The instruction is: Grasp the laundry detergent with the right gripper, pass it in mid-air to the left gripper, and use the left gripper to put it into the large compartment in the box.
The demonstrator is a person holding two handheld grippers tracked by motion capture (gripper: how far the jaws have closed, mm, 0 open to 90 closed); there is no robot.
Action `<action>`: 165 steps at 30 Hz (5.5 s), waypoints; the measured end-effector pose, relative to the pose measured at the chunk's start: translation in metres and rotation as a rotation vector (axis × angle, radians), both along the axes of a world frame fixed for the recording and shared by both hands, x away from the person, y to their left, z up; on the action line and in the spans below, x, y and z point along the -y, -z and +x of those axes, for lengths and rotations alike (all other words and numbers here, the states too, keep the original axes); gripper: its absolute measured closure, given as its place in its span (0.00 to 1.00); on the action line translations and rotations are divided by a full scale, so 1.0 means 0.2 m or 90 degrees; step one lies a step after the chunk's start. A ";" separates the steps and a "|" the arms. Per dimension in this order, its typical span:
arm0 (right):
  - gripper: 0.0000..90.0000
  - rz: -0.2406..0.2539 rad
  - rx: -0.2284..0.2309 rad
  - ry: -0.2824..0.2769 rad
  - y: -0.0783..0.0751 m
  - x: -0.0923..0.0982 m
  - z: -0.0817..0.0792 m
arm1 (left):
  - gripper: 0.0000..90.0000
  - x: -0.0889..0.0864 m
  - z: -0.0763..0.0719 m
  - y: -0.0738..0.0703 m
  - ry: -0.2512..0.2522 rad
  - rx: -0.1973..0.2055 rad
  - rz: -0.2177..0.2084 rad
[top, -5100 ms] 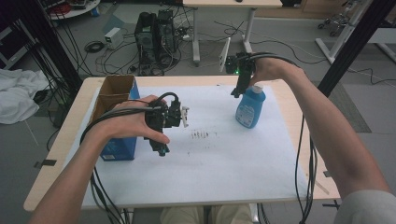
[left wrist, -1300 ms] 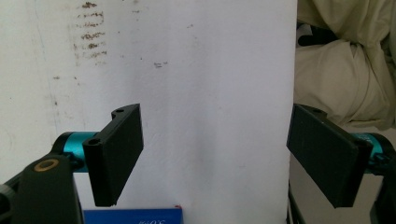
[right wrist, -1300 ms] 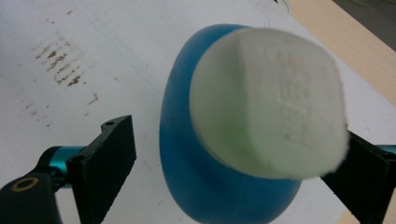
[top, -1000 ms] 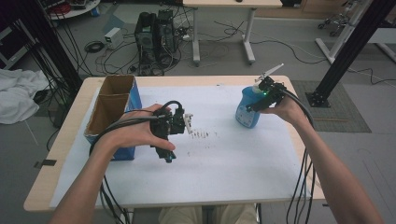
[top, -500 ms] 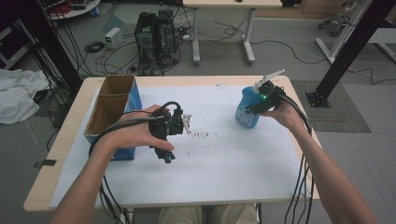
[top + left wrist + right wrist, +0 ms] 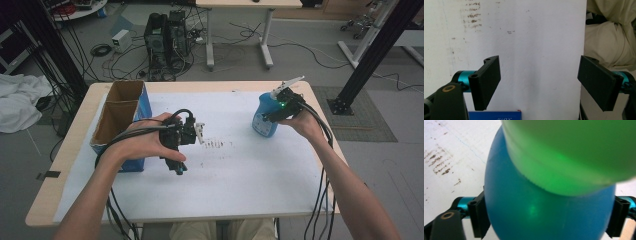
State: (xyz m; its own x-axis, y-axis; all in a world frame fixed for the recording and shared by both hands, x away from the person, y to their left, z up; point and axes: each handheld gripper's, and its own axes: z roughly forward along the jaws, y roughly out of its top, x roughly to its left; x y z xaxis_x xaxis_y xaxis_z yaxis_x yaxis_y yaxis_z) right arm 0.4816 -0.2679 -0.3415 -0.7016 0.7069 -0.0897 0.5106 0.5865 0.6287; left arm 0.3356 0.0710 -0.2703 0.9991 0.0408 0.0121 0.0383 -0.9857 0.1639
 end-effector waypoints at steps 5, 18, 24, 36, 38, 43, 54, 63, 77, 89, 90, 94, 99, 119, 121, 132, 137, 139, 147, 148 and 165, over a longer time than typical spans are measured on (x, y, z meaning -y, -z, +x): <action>0.22 0.002 0.000 0.001 0.00 0.00 0.00 | 0.21 0.00 0.00 0.00 -0.003 0.000 -0.003; 0.29 0.022 -0.001 -0.009 0.01 0.01 0.00 | 0.21 -0.01 0.00 0.01 -0.004 -0.001 -0.007; 0.32 0.032 -0.003 -0.015 0.01 0.02 0.01 | 0.21 -0.01 0.00 0.01 -0.002 -0.001 -0.004; 0.38 0.051 -0.002 -0.020 0.03 0.03 0.00 | 0.21 -0.02 0.00 0.01 -0.007 0.001 -0.007; 0.39 0.053 -0.008 -0.015 0.08 0.06 0.00 | 0.21 -0.02 0.00 0.01 -0.002 0.000 -0.002; 0.46 0.053 0.003 -0.030 0.07 0.05 -0.01 | 0.21 -0.02 0.00 0.02 -0.007 -0.001 -0.004; 0.50 0.066 -0.002 -0.035 0.07 0.06 -0.01 | 0.21 -0.02 0.00 0.01 -0.010 0.003 -0.004; 0.52 0.049 0.010 -0.053 0.06 0.04 -0.02 | 0.21 -0.04 0.00 -0.01 -0.013 0.006 -0.007; 0.52 0.069 0.023 -0.180 -0.15 -0.08 -0.16 | 0.21 -0.06 0.04 -0.09 -0.046 0.023 -0.045; 0.52 0.080 0.015 -0.389 -0.34 -0.33 -0.36 | 0.21 0.03 0.14 -0.39 -0.044 0.036 -0.134; 0.52 0.080 0.015 -0.389 -0.34 -0.33 -0.36 | 0.21 0.08 0.16 -0.42 -0.046 0.019 -0.153; 0.52 0.069 0.008 -0.446 -0.34 -0.45 -0.43 | 0.21 0.06 0.15 -0.42 -0.047 0.020 -0.150; 0.52 0.068 -0.002 -0.467 -0.33 -0.50 -0.45 | 0.21 0.21 0.18 -0.39 -0.039 0.016 -0.141; 0.51 0.078 -0.022 -0.485 -0.28 -0.58 -0.48 | 0.21 0.34 0.24 -0.28 -0.076 0.009 -0.165; 0.51 0.078 -0.021 -0.485 -0.28 -0.58 -0.48 | 0.21 0.35 0.24 -0.27 -0.065 0.010 -0.151; 0.51 0.071 -0.021 -0.487 -0.28 -0.59 -0.48 | 0.27 0.34 0.24 -0.24 -0.063 -0.007 -0.152; 0.51 0.064 -0.010 -0.475 -0.31 -0.53 -0.47 | 0.30 0.34 0.24 -0.24 -0.061 -0.007 -0.152; 0.51 0.071 -0.023 -0.485 -0.27 -0.60 -0.47 | 0.31 0.34 0.24 -0.24 -0.060 -0.005 -0.153; 0.51 0.070 -0.021 -0.487 -0.28 -0.59 -0.48 | 0.34 0.35 0.24 -0.24 -0.053 -0.004 -0.151; 0.51 0.069 -0.027 -0.485 -0.26 -0.61 -0.48 | 0.35 0.35 0.24 -0.25 -0.054 -0.005 -0.152; 0.51 0.062 -0.027 -0.484 -0.25 -0.62 -0.48 | 0.38 0.34 0.24 -0.24 -0.052 -0.002 -0.149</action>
State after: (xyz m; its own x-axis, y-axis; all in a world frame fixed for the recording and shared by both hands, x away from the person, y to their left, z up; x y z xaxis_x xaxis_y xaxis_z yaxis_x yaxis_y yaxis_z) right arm 0.3862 -0.1448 -0.2913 -0.9994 0.0315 -0.0136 0.0137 0.7294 0.6840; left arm 0.3840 0.0032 -0.2231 0.9923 0.1231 -0.0103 0.1175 -0.9144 0.3875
